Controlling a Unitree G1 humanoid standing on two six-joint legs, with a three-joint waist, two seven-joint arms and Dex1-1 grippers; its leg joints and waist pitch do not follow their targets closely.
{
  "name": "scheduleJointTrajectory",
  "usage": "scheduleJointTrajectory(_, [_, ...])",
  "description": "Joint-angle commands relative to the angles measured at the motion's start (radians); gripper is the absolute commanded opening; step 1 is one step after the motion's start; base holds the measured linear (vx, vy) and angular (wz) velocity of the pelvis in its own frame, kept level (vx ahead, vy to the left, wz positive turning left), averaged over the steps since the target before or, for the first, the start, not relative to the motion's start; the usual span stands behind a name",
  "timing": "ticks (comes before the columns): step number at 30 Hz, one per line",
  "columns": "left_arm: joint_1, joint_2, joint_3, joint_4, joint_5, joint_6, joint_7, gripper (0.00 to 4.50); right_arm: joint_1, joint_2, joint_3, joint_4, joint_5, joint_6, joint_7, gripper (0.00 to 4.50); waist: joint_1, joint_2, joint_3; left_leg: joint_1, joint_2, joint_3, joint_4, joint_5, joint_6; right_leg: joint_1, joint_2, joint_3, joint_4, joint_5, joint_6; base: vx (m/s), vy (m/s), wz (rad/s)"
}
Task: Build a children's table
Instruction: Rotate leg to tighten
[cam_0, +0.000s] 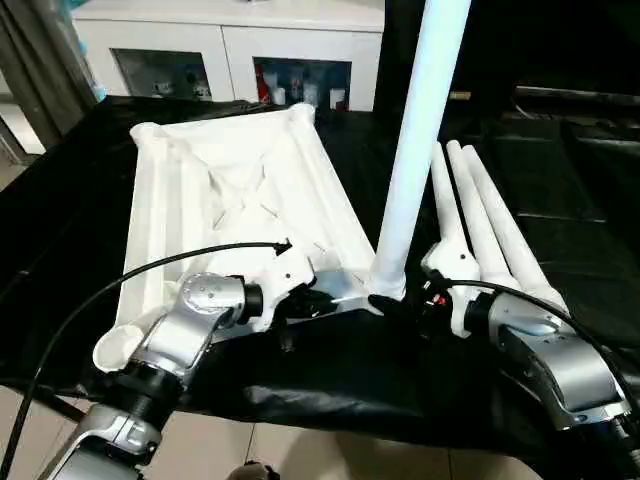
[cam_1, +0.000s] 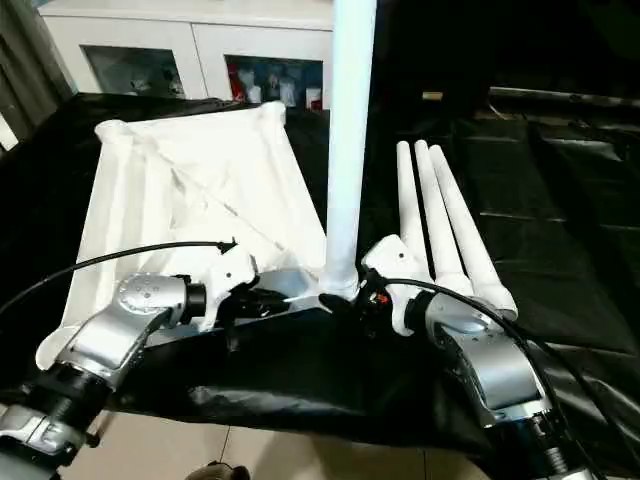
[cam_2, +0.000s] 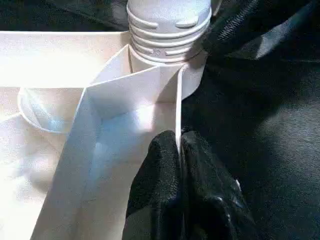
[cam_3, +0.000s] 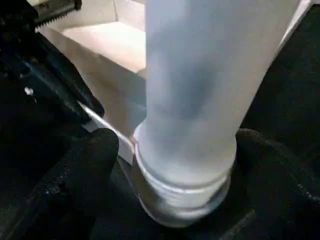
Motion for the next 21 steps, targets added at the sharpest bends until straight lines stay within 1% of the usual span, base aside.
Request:
scheduleJointTrajectory(1, [0.001, -0.004, -0.004, -0.052, -0.027, -0.003, -0.024, 0.00, -0.010, 0.003, -0.001, -0.009, 0.015, 0.017, 0.011, 3.97, 0.000, -0.014, -0.060, 0.024, 0.033, -0.008, -0.057, -0.180, 0.065, 0.043, -0.044, 0.032, -0.062, -0.047, -0.227, 0.000, 0.000, 0.00])
scheduleJointTrajectory(2, [0.002, -0.004, -0.005, -0.053, -0.025, -0.003, -0.024, 0.00, -0.012, 0.003, 0.000, -0.005, 0.013, 0.017, 0.012, 3.97, 0.001, -0.015, -0.060, 0.024, 0.033, -0.008, -0.056, -0.174, 0.066, 0.044, -0.043, 0.032, -0.061, -0.039, -0.228, 0.000, 0.000, 0.00])
scheduleJointTrajectory(3, [0.003, -0.003, -0.005, -0.055, -0.024, -0.003, -0.024, 0.00, -0.013, 0.002, 0.001, -0.001, 0.010, 0.016, 0.014, 3.83, 0.001, -0.014, -0.060, 0.024, 0.033, -0.008, -0.056, -0.173, 0.067, 0.044, -0.043, 0.031, -0.060, -0.039, -0.229, 0.000, 0.000, 0.00])
scheduleJointTrajectory(4, [0.004, -0.002, -0.006, -0.056, -0.022, -0.002, -0.025, 0.00, -0.015, 0.003, 0.001, 0.006, 0.008, 0.015, 0.014, 3.83, 0.002, -0.013, -0.060, 0.024, 0.033, -0.008, -0.057, -0.175, 0.066, 0.043, -0.044, 0.031, -0.060, -0.041, -0.229, 0.000, 0.000, 0.00])
scheduleJointTrajectory(6, [0.004, 0.000, -0.008, -0.057, -0.021, -0.001, -0.026, 0.00, -0.020, 0.004, 0.001, 0.019, 0.004, 0.013, 0.014, 3.62, 0.001, -0.014, -0.060, 0.025, 0.033, -0.008, -0.056, -0.176, 0.066, 0.044, -0.043, 0.031, -0.061, -0.045, -0.229, 0.000, 0.000, 0.00])
scheduleJointTrajectory(7, [0.003, 0.000, -0.008, -0.056, -0.020, -0.001, -0.026, 0.00, -0.022, 0.005, 0.001, 0.024, 0.002, 0.011, 0.014, 3.62, 0.002, -0.014, -0.061, 0.024, 0.033, -0.008, -0.055, -0.174, 0.064, 0.045, -0.044, 0.031, -0.060, -0.046, -0.230, 0.000, 0.000, 0.00])
scheduleJointTrajectory(8, [0.002, 0.001, -0.008, -0.056, -0.020, 0.000, -0.026, 0.00, -0.023, 0.006, 0.001, 0.029, 0.001, 0.009, 0.013, 3.41, 0.002, -0.014, -0.061, 0.024, 0.032, -0.008, -0.055, -0.174, 0.063, 0.045, -0.044, 0.031, -0.060, -0.046, -0.230, 0.000, 0.000, 0.00])
scheduleJointTrajectory(9, [0.001, 0.001, -0.008, -0.057, -0.020, 0.001, -0.027, 0.00, -0.024, 0.007, 0.001, 0.032, 0.003, 0.009, 0.012, 3.41, 0.003, -0.014, -0.061, 0.024, 0.032, -0.008, -0.055, -0.173, 0.063, 0.045, -0.044, 0.031, -0.060, -0.043, -0.230, 0.000, 0.000, 0.00])
scheduleJointTrajectory(14, [-0.002, 0.004, -0.008, -0.058, -0.020, 0.004, -0.027, 0.00, -0.029, 0.013, 0.004, 0.048, 0.002, 0.001, 0.007, 2.90, 0.005, -0.013, -0.066, 0.025, 0.032, -0.008, -0.052, -0.157, 0.066, 0.047, -0.044, 0.030, -0.056, -0.021, -0.235, 0.000, 0.000, 0.00])
scheduleJointTrajectory(16, [-0.002, 0.004, -0.008, -0.057, -0.019, 0.004, -0.027, 0.00, -0.029, 0.015, 0.004, 0.052, 0.001, -0.001, 0.007, 2.90, 0.006, -0.012, -0.067, 0.025, 0.033, -0.008, -0.052, -0.156, 0.065, 0.047, -0.043, 0.030, -0.055, -0.017, -0.237, 0.000, 0.000, 0.00])
scheduleJointTrajectory(17, [-0.003, 0.004, -0.008, -0.056, -0.018, 0.002, -0.026, 0.00, -0.029, 0.018, 0.004, 0.059, 0.001, -0.005, 0.006, 2.84, 0.007, -0.013, -0.069, 0.025, 0.033, -0.007, -0.051, -0.158, 0.064, 0.048, -0.044, 0.030, -0.055, -0.017, -0.239, 0.000, 0.000, 0.00])
scheduleJointTrajectory(19, [-0.003, 0.004, -0.008, -0.055, -0.018, 0.002, -0.027, 0.00, -0.029, 0.019, 0.004, 0.062, 0.001, -0.007, 0.005, 2.78, 0.007, -0.013, -0.068, 0.025, 0.032, -0.008, -0.051, -0.160, 0.061, 0.047, -0.044, 0.030, -0.055, -0.020, -0.238, 0.000, 0.000, 0.00])
scheduleJointTrajectory(21, [-0.004, 0.002, -0.009, -0.051, -0.016, -0.001, -0.026, 0.00, -0.023, 0.034, -0.009, 0.077, 0.011, -0.014, -0.006, 2.77, 0.007, -0.013, -0.070, 0.025, 0.033, -0.007, -0.050, -0.162, 0.060, 0.048, -0.045, 0.031, -0.054, -0.021, -0.240, 0.000, 0.000, 0.00])
